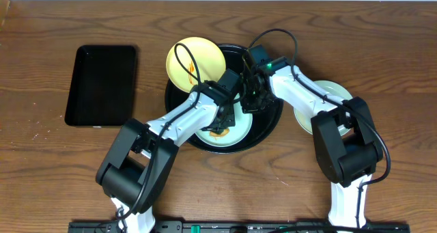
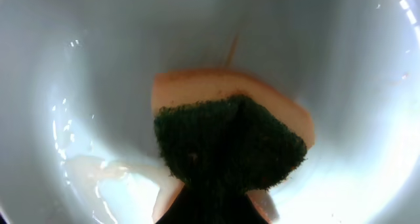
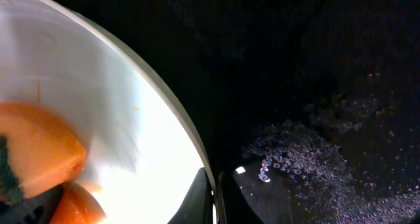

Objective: Clean dirty plates on tray and stack at the side
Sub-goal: 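Scrub the pale blue plate with the sponge in the left gripper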

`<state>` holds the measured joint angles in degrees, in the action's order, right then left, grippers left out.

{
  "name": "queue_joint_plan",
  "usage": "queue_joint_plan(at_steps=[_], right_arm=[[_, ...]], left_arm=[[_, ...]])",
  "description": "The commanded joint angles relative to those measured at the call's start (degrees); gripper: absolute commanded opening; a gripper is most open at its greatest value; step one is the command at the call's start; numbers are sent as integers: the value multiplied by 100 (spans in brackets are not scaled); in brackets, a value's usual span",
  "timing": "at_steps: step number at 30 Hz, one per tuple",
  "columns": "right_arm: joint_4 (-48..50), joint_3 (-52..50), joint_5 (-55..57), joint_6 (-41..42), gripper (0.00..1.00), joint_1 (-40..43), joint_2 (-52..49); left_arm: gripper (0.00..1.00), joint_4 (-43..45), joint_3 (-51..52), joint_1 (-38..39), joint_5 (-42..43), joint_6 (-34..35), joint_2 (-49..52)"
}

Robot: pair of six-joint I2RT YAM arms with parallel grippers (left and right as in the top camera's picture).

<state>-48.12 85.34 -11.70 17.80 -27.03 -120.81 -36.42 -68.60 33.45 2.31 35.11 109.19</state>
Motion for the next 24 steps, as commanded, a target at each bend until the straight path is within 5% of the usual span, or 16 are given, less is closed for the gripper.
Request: queue_joint_plan(at_steps=[1, 14, 24], right_arm=[[85, -44, 131, 59, 1, -4, -238], [83, -44, 131, 59, 1, -4, -238], [92, -44, 131, 61, 1, -4, -238]], left_arm=[[7, -120, 11, -33, 800, -142, 120], [8, 1172, 11, -37, -1220, -315, 120], [8, -4, 13, -37, -1622, -118, 125]])
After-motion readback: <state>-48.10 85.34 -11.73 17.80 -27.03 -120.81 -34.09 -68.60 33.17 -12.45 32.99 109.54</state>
